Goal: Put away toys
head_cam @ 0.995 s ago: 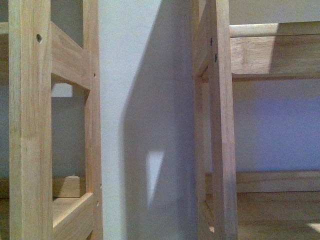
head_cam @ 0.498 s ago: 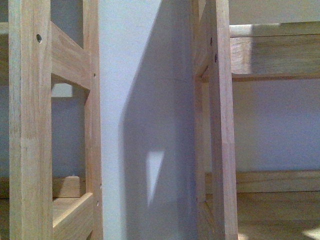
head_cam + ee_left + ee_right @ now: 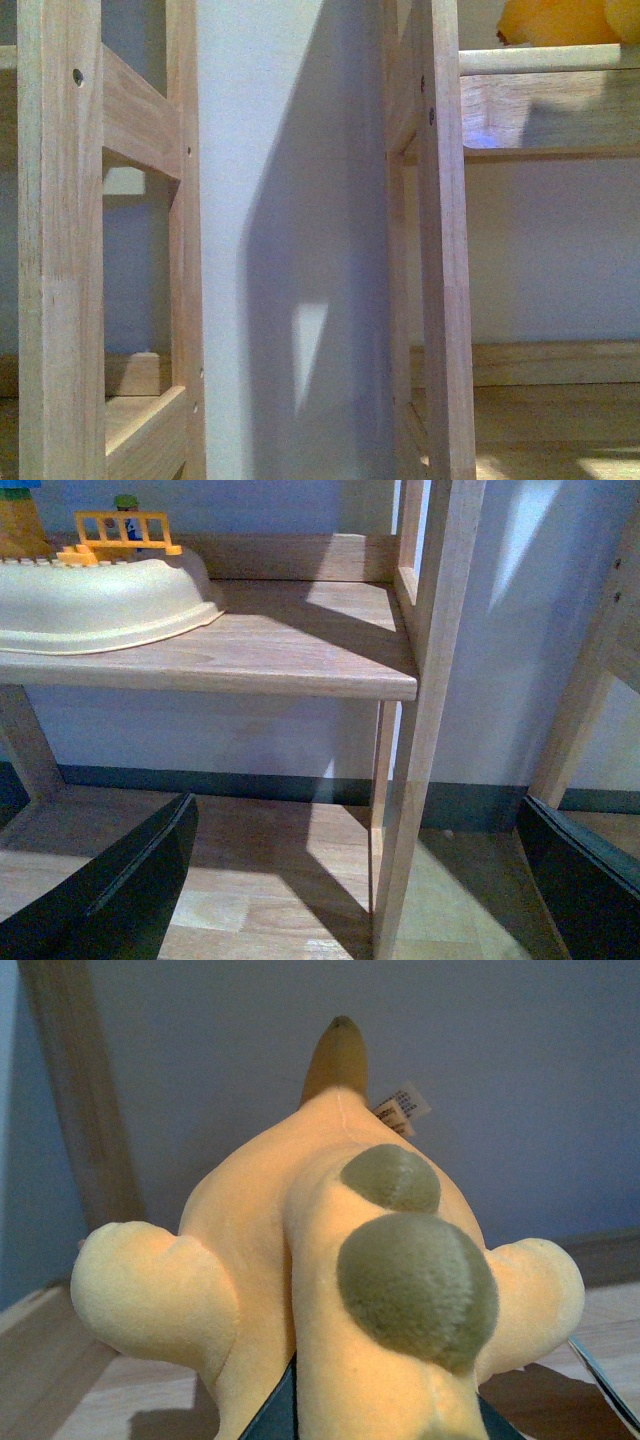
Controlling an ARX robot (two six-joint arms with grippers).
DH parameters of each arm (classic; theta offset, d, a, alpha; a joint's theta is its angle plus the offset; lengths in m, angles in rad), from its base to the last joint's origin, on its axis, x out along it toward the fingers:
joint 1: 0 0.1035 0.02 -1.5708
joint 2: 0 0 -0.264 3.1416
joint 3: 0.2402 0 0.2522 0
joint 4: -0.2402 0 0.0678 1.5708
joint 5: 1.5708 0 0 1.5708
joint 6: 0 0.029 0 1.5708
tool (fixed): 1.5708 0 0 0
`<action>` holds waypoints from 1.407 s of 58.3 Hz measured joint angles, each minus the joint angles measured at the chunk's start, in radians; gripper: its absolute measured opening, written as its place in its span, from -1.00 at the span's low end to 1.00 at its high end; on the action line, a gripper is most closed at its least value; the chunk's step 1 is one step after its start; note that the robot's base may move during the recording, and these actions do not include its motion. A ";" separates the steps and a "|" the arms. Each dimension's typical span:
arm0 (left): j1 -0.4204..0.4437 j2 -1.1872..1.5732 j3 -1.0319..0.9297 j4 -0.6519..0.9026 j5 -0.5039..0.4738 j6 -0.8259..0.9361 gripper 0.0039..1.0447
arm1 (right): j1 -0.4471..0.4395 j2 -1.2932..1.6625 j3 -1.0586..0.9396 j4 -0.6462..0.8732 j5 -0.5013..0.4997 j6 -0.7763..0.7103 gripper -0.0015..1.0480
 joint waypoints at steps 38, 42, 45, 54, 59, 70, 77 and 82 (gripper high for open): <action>0.000 0.000 0.000 0.000 0.000 0.000 0.88 | 0.092 0.202 0.224 -0.082 -0.027 0.119 -0.86; 0.000 0.000 0.000 0.000 0.000 0.000 0.88 | 0.097 0.212 0.238 -0.089 -0.027 0.123 -0.86; 0.000 0.000 0.000 0.000 0.000 0.000 0.88 | 0.098 0.218 0.244 -0.092 -0.027 0.126 -0.86; 0.000 0.000 0.000 0.000 0.000 0.000 0.88 | 0.098 0.231 0.247 -0.091 -0.039 0.144 -0.86; 0.000 0.000 0.000 0.000 0.000 0.000 0.88 | 0.095 0.232 0.241 -0.082 -0.048 0.161 -0.86; 0.000 0.000 0.000 0.000 0.000 0.000 0.88 | 0.081 0.232 0.216 -0.077 -0.055 0.173 -0.63; 0.000 0.000 0.000 0.000 0.000 0.000 0.88 | 0.075 0.231 0.208 -0.070 -0.054 0.169 -0.11; 0.000 0.000 0.000 0.000 0.000 0.000 0.88 | 0.075 0.230 0.208 -0.069 -0.054 0.165 0.12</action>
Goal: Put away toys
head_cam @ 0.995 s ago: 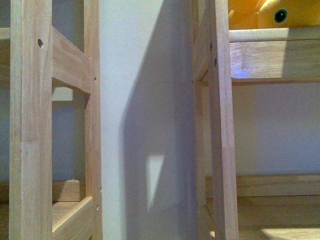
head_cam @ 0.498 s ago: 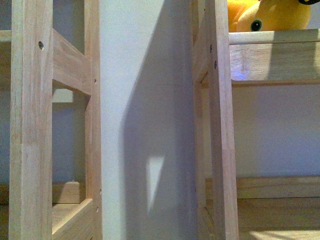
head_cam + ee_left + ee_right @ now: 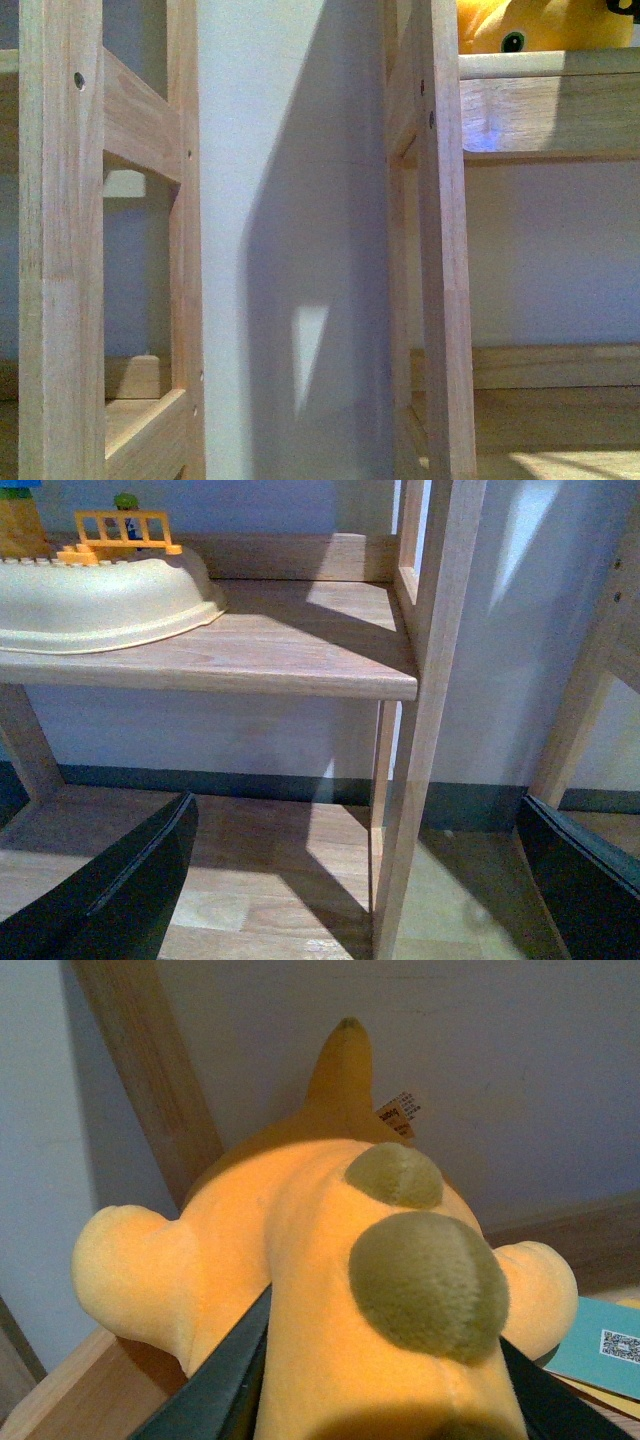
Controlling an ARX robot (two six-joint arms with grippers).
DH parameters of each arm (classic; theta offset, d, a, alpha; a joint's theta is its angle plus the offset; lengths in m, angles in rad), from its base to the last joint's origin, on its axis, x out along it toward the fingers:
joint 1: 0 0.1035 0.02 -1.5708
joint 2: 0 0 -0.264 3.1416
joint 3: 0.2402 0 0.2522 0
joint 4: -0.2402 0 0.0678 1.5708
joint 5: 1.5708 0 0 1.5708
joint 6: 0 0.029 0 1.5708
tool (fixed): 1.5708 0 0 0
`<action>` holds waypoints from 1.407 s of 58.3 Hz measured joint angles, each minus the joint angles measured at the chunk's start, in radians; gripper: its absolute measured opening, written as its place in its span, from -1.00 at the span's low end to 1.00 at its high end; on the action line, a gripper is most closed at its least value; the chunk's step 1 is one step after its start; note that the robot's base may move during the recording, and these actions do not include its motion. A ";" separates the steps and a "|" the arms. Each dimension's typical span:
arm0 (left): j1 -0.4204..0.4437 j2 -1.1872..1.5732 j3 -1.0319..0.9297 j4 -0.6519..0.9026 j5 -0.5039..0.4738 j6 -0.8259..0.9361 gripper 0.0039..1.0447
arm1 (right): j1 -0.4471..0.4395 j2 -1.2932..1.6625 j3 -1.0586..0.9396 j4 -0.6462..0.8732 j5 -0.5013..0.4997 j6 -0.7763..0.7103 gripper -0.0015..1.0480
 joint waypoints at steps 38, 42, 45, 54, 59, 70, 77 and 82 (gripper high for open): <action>0.000 0.000 0.000 0.000 0.000 0.000 0.88 | 0.016 -0.028 0.005 0.100 0.050 -0.059 0.87; 0.000 0.000 0.000 0.000 0.000 0.000 0.88 | 0.017 -0.041 0.005 0.122 0.054 -0.063 0.87; 0.000 0.000 0.000 0.000 0.000 0.000 0.88 | 0.019 -0.053 0.005 0.139 0.058 -0.069 0.87; 0.000 0.000 0.000 0.000 0.000 0.000 0.88 | 0.022 -0.121 -0.038 0.202 0.079 -0.090 0.87; 0.000 0.000 0.000 0.000 0.000 0.000 0.88 | 0.029 -0.194 -0.110 0.230 0.112 -0.117 0.87; 0.000 0.000 0.000 0.000 0.000 0.000 0.88 | 0.041 -0.369 -0.324 0.241 0.145 -0.162 0.87; 0.000 0.000 0.000 0.000 0.000 0.000 0.88 | 0.047 -0.510 -0.504 0.268 0.153 -0.178 0.87; 0.000 0.000 0.000 0.000 0.000 0.000 0.88 | 0.056 -0.613 -0.626 0.287 0.163 -0.187 0.87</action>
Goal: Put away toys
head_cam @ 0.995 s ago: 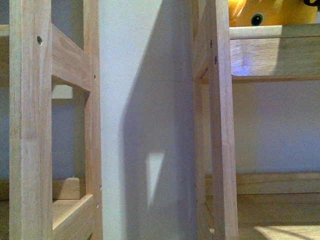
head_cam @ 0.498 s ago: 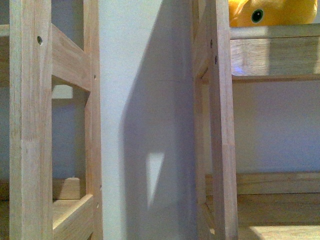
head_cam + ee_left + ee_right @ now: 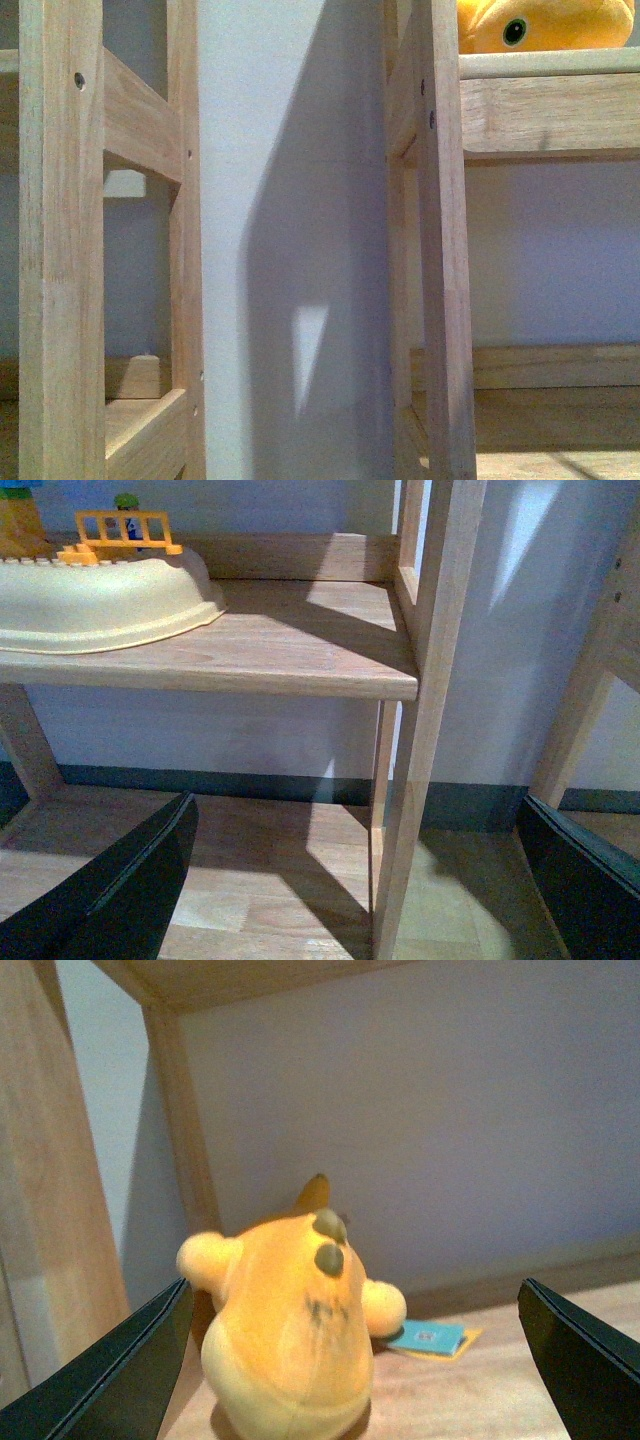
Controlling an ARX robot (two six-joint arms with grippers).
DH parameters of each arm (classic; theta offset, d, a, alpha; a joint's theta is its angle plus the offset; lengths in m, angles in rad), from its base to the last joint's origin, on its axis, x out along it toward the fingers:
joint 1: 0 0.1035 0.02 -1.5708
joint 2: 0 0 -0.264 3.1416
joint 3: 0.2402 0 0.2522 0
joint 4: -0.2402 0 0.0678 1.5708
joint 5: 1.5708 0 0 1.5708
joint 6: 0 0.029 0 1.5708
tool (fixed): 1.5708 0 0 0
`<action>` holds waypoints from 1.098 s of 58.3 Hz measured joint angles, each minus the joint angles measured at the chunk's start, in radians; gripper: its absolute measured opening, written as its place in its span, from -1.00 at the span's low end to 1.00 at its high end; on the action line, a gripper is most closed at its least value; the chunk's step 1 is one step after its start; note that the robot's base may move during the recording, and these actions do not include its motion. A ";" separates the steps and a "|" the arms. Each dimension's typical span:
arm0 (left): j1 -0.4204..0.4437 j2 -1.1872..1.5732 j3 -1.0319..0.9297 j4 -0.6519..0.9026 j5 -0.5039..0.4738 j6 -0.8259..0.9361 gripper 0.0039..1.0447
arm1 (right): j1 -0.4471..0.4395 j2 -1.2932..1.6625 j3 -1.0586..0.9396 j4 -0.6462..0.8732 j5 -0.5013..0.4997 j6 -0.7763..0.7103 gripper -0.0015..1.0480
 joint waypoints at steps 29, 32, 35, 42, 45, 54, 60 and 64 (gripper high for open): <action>0.000 0.000 0.000 0.000 0.000 0.000 0.88 | 0.114 -0.595 -0.693 -0.008 0.151 0.018 0.87; 0.000 0.000 0.000 0.000 0.000 0.000 0.88 | 0.138 -0.614 -0.752 -0.002 0.182 0.022 0.87; 0.000 0.000 0.000 0.000 0.000 0.000 0.88 | 0.161 -0.634 -0.805 0.005 0.220 0.026 0.87; 0.000 0.000 0.000 0.000 0.000 0.000 0.88 | 0.219 -0.679 -0.895 0.013 0.285 0.040 0.87; 0.000 0.000 0.000 0.000 0.000 0.000 0.88 | 0.232 -0.697 -0.929 0.008 0.297 0.050 0.87; 0.000 0.000 0.000 0.000 0.000 0.000 0.88 | 0.208 -0.750 -1.008 -0.050 0.293 0.090 0.87; 0.000 0.000 0.000 0.000 0.000 0.000 0.88 | 0.162 -0.796 -1.048 -0.147 0.281 0.124 0.87; 0.000 0.000 0.000 0.000 0.000 0.000 0.88 | 0.154 -0.804 -1.064 -0.167 0.283 0.129 0.87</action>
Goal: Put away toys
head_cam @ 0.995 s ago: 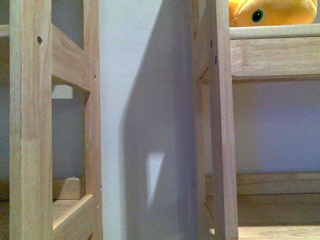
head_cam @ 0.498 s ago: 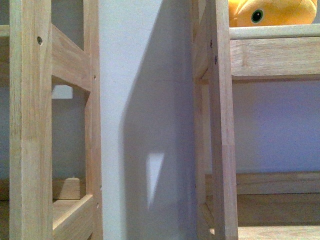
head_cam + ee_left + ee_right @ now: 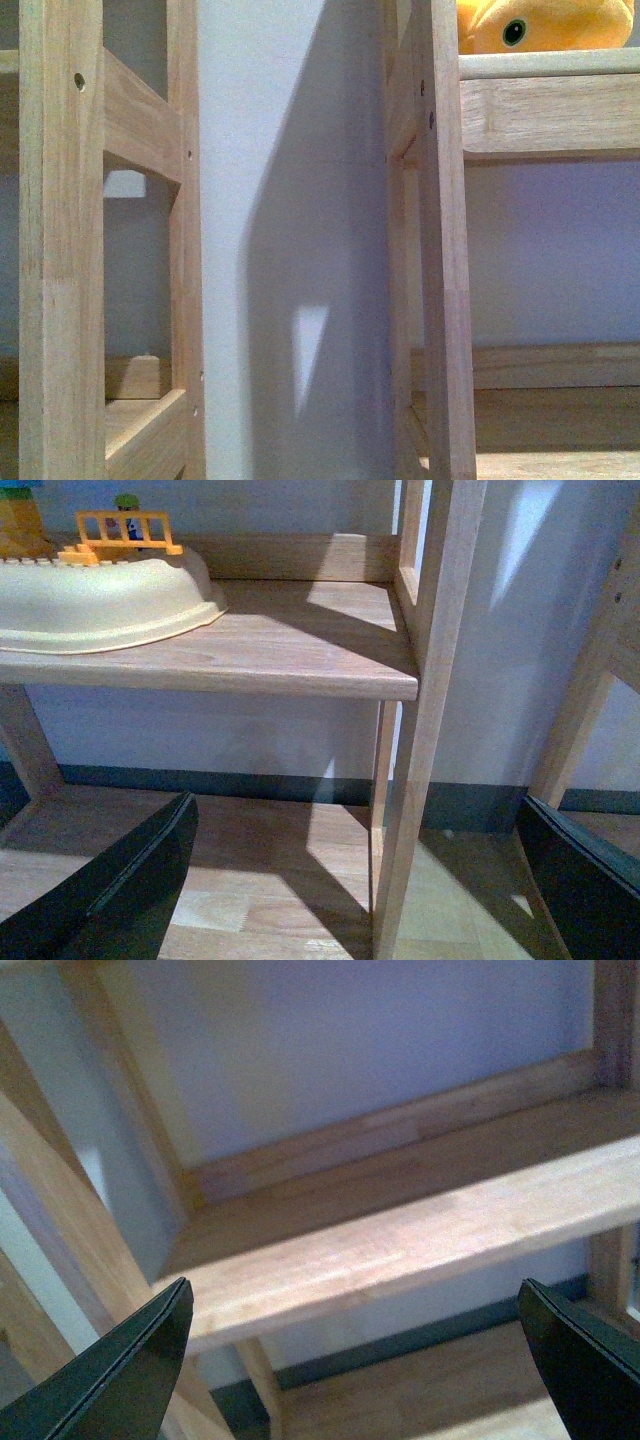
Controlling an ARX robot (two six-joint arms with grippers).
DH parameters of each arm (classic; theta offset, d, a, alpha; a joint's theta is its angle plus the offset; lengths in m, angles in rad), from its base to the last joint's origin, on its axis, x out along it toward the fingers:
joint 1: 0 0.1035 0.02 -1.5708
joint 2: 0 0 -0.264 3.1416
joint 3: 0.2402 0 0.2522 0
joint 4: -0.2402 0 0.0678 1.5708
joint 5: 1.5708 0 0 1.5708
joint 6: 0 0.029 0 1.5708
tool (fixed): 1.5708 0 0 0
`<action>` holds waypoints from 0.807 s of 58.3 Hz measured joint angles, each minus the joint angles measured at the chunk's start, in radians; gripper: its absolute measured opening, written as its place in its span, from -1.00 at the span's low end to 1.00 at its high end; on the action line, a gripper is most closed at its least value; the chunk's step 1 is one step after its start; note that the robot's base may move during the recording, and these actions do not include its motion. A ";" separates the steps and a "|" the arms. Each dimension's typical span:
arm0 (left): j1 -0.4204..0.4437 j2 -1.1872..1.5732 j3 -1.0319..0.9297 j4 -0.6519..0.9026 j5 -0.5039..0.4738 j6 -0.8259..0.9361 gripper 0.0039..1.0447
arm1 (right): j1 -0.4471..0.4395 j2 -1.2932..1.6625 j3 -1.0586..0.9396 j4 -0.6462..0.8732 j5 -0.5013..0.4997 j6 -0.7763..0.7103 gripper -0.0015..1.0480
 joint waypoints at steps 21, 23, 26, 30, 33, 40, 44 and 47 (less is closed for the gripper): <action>0.000 0.000 0.000 0.000 0.000 0.000 0.88 | -0.116 -0.031 0.011 -0.159 -0.313 -0.129 0.50; 0.000 0.000 0.000 0.000 0.000 0.000 0.88 | -0.134 -0.036 0.004 -0.163 -0.350 -0.144 0.41; 0.000 0.000 0.000 0.000 0.000 0.000 0.88 | -0.195 -0.055 -0.011 -0.165 -0.449 -0.172 0.21; 0.000 0.000 0.000 0.000 0.000 0.000 0.88 | -0.276 -0.072 -0.028 -0.164 -0.522 -0.187 0.01; 0.000 0.000 0.000 0.000 -0.001 0.000 0.88 | -0.304 -0.082 -0.042 -0.161 -0.525 -0.192 -0.19; 0.000 0.000 0.000 0.000 0.000 0.000 0.88 | -0.310 -0.103 -0.074 -0.155 -0.536 -0.204 -0.62; 0.000 0.000 0.000 0.000 0.000 0.000 0.88 | -0.311 -0.110 -0.085 -0.153 -0.536 -0.205 -0.82; 0.000 0.000 0.000 0.000 0.000 0.000 0.88 | -0.311 -0.117 -0.095 -0.150 -0.536 -0.210 -0.94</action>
